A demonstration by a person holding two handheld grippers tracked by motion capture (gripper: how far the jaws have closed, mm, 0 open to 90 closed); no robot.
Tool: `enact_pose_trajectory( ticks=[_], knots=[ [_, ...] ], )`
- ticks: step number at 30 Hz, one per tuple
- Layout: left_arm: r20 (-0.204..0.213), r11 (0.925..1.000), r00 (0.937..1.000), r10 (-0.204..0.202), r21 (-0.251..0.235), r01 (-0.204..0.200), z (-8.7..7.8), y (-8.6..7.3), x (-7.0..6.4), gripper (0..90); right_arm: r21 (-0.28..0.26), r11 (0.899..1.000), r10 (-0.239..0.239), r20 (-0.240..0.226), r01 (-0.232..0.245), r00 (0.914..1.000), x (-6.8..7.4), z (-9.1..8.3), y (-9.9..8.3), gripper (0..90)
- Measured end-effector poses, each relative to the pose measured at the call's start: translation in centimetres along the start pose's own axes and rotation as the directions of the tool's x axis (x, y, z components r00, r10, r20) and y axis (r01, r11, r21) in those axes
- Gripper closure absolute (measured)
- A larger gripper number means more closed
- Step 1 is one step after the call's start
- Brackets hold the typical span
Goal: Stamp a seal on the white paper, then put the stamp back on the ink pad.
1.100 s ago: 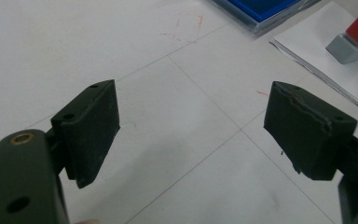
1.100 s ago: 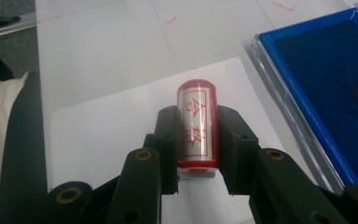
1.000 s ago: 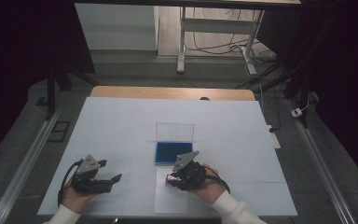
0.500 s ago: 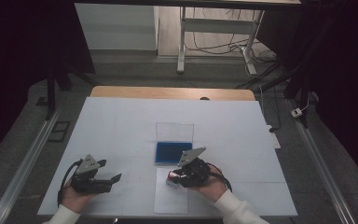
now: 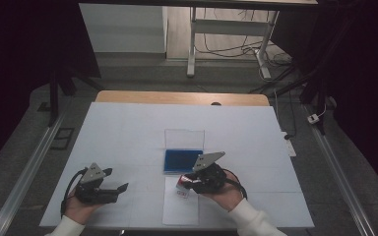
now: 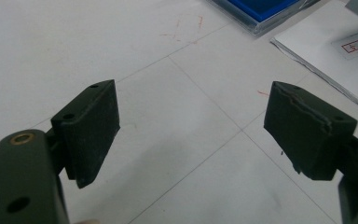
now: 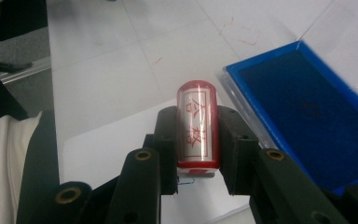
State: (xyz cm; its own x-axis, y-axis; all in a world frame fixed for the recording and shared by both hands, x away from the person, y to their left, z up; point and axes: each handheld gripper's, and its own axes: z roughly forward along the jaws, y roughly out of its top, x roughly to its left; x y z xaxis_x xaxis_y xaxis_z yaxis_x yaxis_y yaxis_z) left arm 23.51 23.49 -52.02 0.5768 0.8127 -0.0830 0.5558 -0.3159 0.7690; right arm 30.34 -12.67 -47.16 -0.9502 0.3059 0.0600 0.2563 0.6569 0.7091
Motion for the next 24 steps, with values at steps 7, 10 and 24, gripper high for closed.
enact_pose_trajectory(
  ticks=[7, 10, 24],
  knots=[
    [0.0, 1.0, 1.0, 0.0, -0.002, 0.0, 0.0, 0.0, 0.0, 18.1, -0.042, 0.999, -0.006, 0.019, 0.006, 0.9998, 0.0, -1.2, 0.4, 70.0],
    [0.001, 1.0, 1.0, 0.0, 0.0, 0.0, 0.0, 0.0, 0.0, 18.1, -0.048, 0.999, -0.017, 0.024, 0.018, 0.9996, 0.0, -1.6, 0.6, 70.0],
    [0.003, 1.0, 1.0, 0.0, -0.002, 0.001, -0.1, 0.0, 0.0, 18.1, -0.07, 0.998, -0.003, 0.042, 0.006, 0.9991, -0.4, -1.9, 0.8, 70.0]
  ],
)
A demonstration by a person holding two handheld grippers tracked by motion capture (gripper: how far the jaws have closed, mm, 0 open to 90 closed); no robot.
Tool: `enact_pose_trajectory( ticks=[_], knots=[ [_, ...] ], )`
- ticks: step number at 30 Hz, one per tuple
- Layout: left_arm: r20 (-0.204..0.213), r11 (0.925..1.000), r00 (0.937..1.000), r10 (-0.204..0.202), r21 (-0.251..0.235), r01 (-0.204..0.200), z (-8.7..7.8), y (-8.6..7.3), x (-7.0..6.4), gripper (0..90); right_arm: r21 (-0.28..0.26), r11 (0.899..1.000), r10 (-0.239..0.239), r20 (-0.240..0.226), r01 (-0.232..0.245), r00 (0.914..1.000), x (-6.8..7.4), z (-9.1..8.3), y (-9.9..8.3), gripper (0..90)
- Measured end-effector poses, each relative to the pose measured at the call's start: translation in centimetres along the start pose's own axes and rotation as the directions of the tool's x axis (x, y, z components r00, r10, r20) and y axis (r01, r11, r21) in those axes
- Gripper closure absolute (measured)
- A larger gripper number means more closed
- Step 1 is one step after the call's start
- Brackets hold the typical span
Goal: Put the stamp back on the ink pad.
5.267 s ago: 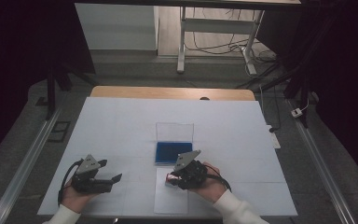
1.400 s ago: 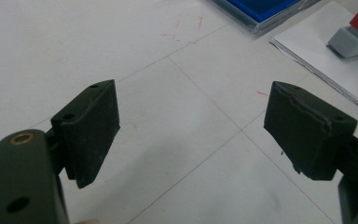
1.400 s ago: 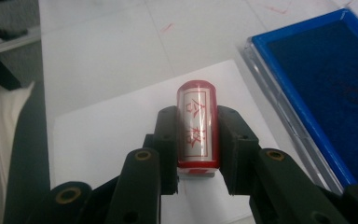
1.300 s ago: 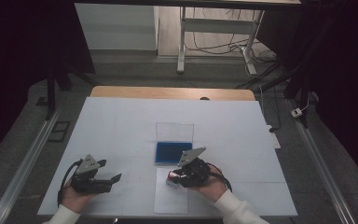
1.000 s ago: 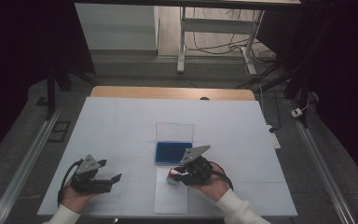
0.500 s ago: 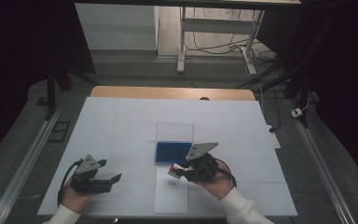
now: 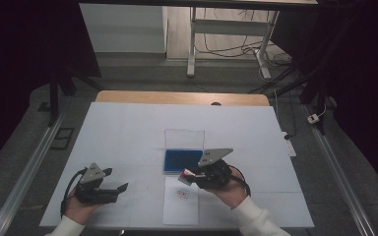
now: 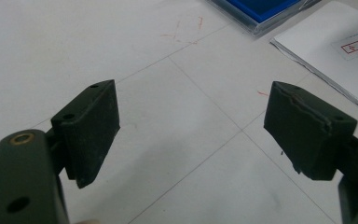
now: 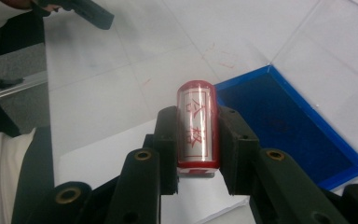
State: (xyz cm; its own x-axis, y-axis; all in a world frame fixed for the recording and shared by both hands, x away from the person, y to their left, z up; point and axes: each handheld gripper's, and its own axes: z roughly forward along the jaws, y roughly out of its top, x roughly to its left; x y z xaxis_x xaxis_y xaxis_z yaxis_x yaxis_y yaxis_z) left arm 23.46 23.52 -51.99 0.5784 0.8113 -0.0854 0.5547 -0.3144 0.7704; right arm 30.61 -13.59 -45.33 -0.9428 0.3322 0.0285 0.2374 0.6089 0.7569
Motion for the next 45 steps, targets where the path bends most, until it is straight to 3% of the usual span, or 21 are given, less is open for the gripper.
enact_pose_trajectory(
  ticks=[14, 31, 45],
  knots=[
    [0.003, 1.0, 1.0, -0.001, -0.003, 0.001, 0.1, 0.1, 0.0, 18.1, -0.015, 1.0, 0.014, 0.05, -0.014, 0.9987, -2.2, 0.6, 1.4, 70.0],
    [0.006, 1.0, 1.0, 0.0, 0.003, 0.0, 0.2, 0.1, 0.0, 18.1, 0.056, 0.998, 0.016, 0.101, -0.022, 0.9948, -5.3, 3.1, 2.4, 69.9],
    [0.005, 1.0, 1.0, -0.001, 0.009, 0.001, 0.2, 0.0, 0.1, 18.1, 0.133, 0.991, 0.01, 0.112, -0.025, 0.9937, -6.6, 5.5, 1.8, 69.8]
  ],
)
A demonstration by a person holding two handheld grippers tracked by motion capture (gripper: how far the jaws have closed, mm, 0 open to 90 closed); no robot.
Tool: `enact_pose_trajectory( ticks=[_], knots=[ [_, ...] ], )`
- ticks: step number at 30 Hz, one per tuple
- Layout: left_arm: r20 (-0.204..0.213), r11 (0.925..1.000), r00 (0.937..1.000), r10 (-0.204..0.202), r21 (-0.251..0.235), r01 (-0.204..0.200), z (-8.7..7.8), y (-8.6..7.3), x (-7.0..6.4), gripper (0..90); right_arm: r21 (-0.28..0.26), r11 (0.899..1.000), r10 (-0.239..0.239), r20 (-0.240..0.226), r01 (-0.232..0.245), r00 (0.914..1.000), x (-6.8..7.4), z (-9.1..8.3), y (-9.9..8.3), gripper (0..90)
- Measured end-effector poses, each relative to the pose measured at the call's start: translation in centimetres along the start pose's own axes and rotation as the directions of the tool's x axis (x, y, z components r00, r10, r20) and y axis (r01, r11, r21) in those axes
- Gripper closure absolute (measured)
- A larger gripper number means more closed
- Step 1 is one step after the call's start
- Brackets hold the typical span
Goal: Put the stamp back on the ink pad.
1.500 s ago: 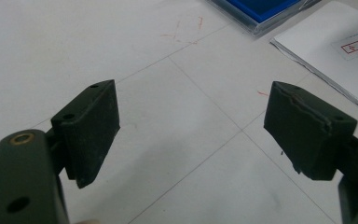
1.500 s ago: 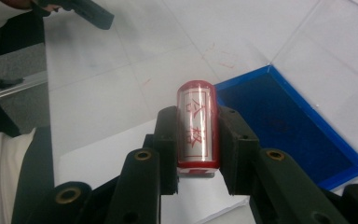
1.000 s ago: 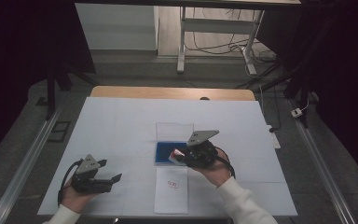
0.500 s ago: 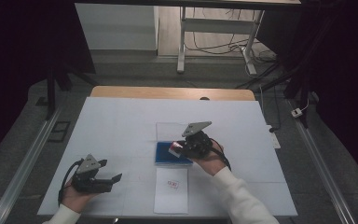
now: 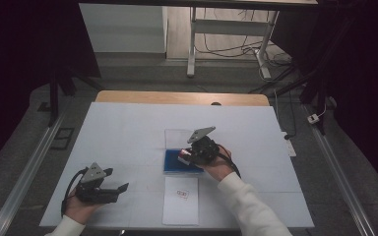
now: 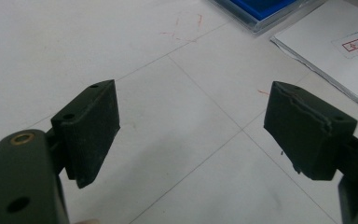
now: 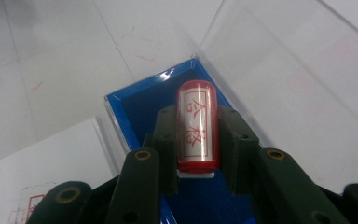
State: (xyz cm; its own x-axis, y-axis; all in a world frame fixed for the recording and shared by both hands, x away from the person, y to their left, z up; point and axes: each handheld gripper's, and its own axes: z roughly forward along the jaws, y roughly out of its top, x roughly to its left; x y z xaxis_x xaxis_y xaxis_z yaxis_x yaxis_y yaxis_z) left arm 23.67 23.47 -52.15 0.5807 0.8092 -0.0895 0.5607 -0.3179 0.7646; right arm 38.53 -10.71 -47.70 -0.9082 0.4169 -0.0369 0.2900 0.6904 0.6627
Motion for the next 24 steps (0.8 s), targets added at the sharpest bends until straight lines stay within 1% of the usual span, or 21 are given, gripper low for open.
enact_pose_trajectory(
  ticks=[4, 7, 8, 15, 19, 20, 22, 24],
  knots=[
    [-0.002, 1.0, 1.0, -0.002, -0.001, 0.002, 0.06, 0.0, 0.01, 18.1, 0.006, 1.0, -0.009, -0.001, 0.009, 1.0, 0.01, 0.27, -0.06, 69.8],
    [-0.002, 1.0, 1.0, 0.0, 0.002, 0.0, 0.08, -0.01, 0.02, 18.1, 0.013, 1.0, -0.028, 0.0, 0.028, 0.9996, 0.04, 0.54, -0.07, 69.8],
    [-0.002, 1.0, 1.0, 0.0, 0.002, 0.0, 0.08, -0.01, 0.01, 18.1, 0.019, 0.999, -0.028, 0.0, 0.028, 0.9996, 0.09, 0.64, -0.07, 69.9],
    [-0.002, 1.0, 1.0, 0.002, 0.006, -0.002, 0.09, -0.05, 0.01, 18.1, 0.015, 0.999, -0.036, 0.003, 0.036, 0.9993, 0.14, 0.81, -0.08, 69.6],
    [-0.001, 1.0, 1.0, 0.001, 0.007, -0.001, 0.11, -0.07, 0.04, 18.1, 0.008, 1.0, -0.028, -0.003, 0.028, 0.9996, 0.05, 0.86, -0.14, 69.0],
    [0.0, 1.0, 1.0, 0.001, 0.008, -0.001, 0.11, -0.07, 0.06, 18.1, 0.011, 1.0, -0.028, -0.003, 0.028, 0.9996, 0.01, 0.87, -0.14, 68.0],
    [-0.003, 1.0, 1.0, 0.002, 0.006, -0.002, 0.08, -0.07, 0.04, 18.1, 0.006, 1.0, -0.025, 0.006, 0.025, 0.9997, -0.01, 0.89, -0.18, 59.7],
    [-0.004, 1.0, 1.0, 0.001, 0.005, -0.001, 0.08, -0.09, 0.05, 18.1, -0.016, 1.0, -0.007, 0.001, 0.007, 1.0, -0.09, 0.73, -0.26, 51.6]
  ],
)
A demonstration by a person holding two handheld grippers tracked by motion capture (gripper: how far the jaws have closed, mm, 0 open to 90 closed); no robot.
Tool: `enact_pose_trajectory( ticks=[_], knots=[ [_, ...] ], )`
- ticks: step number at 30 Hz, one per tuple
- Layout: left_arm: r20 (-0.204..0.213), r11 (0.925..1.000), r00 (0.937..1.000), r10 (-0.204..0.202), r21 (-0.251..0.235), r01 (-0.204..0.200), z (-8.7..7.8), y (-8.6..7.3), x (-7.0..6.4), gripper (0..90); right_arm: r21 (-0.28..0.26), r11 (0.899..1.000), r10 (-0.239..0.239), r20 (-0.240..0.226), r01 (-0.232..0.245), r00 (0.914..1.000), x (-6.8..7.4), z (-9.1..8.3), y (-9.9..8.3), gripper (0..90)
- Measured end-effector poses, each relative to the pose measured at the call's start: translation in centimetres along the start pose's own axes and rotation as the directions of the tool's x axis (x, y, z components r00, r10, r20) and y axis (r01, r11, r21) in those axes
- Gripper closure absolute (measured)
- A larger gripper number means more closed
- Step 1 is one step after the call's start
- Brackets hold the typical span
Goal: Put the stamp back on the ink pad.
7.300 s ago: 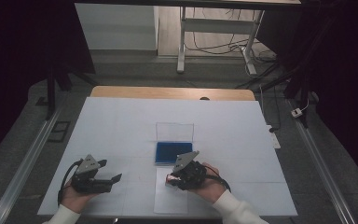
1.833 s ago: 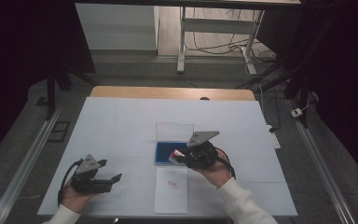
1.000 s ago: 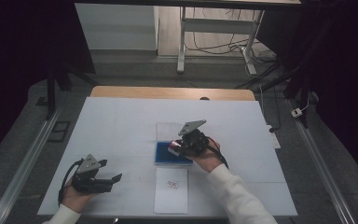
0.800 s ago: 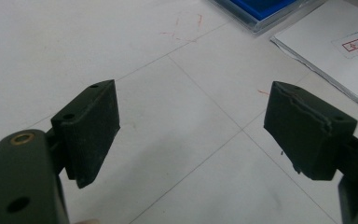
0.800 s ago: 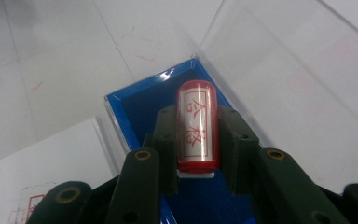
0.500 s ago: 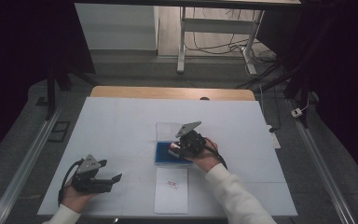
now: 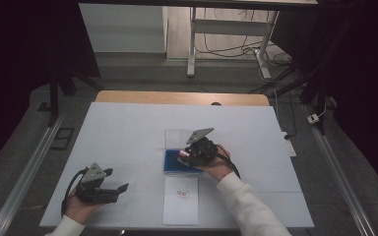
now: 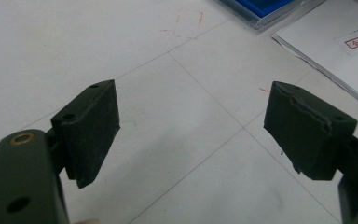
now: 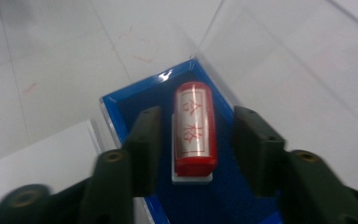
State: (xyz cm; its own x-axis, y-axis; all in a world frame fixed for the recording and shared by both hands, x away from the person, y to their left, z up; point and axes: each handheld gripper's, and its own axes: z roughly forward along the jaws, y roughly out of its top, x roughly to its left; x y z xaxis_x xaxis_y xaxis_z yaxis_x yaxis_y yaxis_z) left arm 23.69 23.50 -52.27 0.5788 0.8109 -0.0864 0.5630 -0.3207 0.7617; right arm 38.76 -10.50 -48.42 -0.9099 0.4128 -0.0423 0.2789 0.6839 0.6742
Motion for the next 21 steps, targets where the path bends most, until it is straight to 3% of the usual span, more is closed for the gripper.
enact_pose_trajectory(
  ticks=[4, 12, 21],
  knots=[
    [0.002, 1.0, 1.0, -0.002, 0.0, 0.002, 0.0, 0.0, 0.1, 18.1, -0.056, 0.998, 0.028, 0.004, -0.027, 0.9996, -0.1, -0.8, -0.4, 43.4],
    [0.001, 1.0, 1.0, -0.001, -0.002, 0.001, 0.0, 0.0, -0.1, 18.1, -0.183, 0.983, 0.039, 0.04, -0.031, 0.9985, 0.8, -4.1, -2.5, 43.0],
    [0.004, 1.0, 1.0, -0.001, -0.006, 0.001, -0.1, 0.0, -0.1, 18.1, -0.222, 0.971, 0.115, 0.105, -0.09, 0.9878, 0.9, -8.7, -7.8, 44.1]
  ],
)
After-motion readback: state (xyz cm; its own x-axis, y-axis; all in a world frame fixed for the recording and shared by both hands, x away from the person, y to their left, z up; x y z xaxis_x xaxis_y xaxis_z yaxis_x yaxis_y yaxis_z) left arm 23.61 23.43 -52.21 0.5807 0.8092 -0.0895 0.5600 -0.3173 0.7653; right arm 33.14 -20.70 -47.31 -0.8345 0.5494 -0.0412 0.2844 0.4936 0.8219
